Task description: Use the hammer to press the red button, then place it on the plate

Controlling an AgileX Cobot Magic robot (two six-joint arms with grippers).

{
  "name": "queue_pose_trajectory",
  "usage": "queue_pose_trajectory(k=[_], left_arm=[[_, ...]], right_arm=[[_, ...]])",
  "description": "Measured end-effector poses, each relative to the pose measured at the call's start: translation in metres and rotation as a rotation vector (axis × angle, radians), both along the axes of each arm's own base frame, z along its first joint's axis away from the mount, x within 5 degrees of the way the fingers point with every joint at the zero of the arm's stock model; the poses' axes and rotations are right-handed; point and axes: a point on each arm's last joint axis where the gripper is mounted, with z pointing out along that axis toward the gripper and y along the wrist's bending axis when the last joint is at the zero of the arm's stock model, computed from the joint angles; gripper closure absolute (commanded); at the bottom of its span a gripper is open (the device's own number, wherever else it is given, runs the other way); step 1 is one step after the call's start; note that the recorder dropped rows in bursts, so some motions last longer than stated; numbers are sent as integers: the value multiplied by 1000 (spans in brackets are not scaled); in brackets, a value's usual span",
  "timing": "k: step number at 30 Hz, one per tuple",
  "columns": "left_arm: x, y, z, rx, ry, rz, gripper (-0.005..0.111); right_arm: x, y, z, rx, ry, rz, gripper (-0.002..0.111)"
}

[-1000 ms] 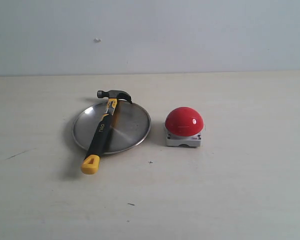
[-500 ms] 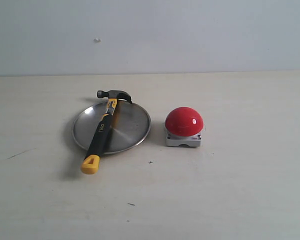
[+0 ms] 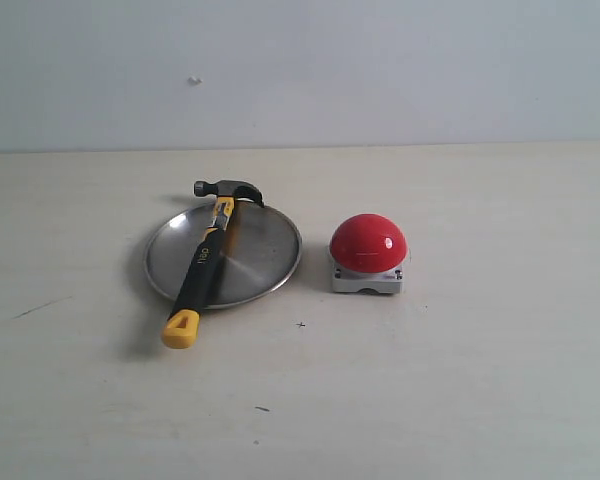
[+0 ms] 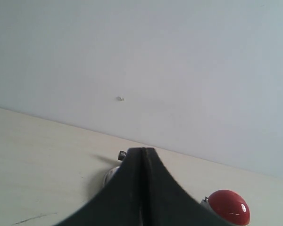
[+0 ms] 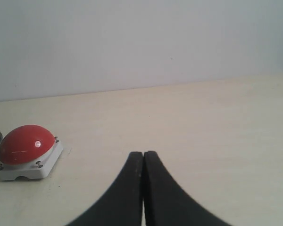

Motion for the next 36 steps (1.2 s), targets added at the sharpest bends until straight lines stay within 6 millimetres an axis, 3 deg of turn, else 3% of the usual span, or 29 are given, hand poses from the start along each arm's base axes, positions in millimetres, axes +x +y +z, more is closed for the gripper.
queue_pose_trajectory(k=[15, 24, 30, 36], left_arm=[[1, 5, 0, 110, -12, 61, 106], [-3, 11, 24, 200, -95, 137, 106], [-3, 5, 17, 255, -41, 67, 106], [-1, 11, 9, 260, 27, 129, 106]], right_arm=[[0, 0, 0, 0, 0, 0, 108], [0, 0, 0, 0, 0, 0, 108], [0, 0, 0, 0, 0, 0, 108], [0, 0, 0, 0, 0, 0, 108]])
